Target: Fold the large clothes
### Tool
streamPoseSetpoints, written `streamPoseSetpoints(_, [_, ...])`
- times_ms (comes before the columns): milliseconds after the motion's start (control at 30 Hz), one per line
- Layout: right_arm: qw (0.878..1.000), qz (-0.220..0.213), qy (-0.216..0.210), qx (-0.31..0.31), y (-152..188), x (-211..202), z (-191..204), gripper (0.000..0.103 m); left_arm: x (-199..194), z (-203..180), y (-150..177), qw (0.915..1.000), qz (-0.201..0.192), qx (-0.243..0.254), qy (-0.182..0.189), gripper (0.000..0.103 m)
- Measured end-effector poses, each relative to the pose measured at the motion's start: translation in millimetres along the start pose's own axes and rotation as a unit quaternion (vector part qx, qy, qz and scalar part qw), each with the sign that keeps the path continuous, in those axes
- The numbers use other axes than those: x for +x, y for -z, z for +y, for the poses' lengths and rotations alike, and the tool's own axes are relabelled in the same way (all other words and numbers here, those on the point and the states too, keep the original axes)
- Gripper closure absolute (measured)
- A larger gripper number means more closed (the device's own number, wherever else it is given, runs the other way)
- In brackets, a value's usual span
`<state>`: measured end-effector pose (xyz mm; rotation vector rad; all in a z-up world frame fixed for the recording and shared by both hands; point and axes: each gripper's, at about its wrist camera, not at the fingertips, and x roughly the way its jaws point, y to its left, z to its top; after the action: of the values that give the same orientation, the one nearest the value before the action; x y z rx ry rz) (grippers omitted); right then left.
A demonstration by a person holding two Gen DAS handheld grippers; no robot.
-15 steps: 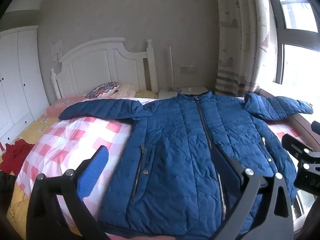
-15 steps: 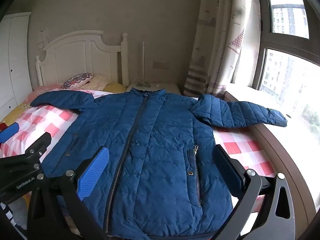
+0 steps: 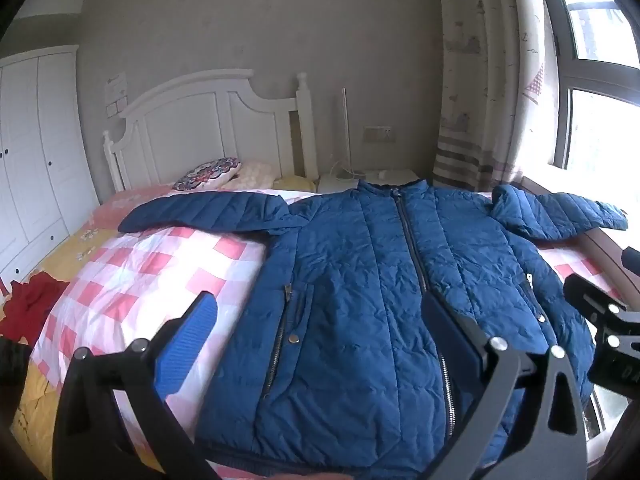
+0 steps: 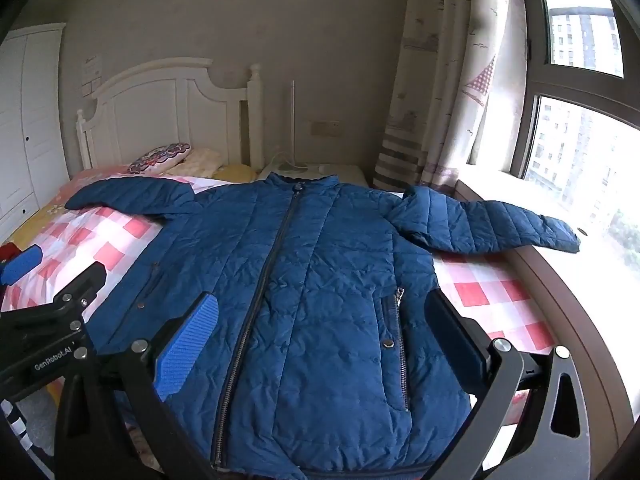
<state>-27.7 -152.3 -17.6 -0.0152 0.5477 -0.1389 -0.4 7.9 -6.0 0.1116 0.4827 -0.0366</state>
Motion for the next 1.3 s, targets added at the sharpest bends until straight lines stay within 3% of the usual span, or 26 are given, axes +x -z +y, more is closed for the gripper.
streamPoseSetpoints(1300, [1.000,0.006,-0.018,0.001,2.6,-1.2,5.9,0.004,-1.4,4.5,-0.7,1.0000,0.006,-0.005,-0.001,0.002])
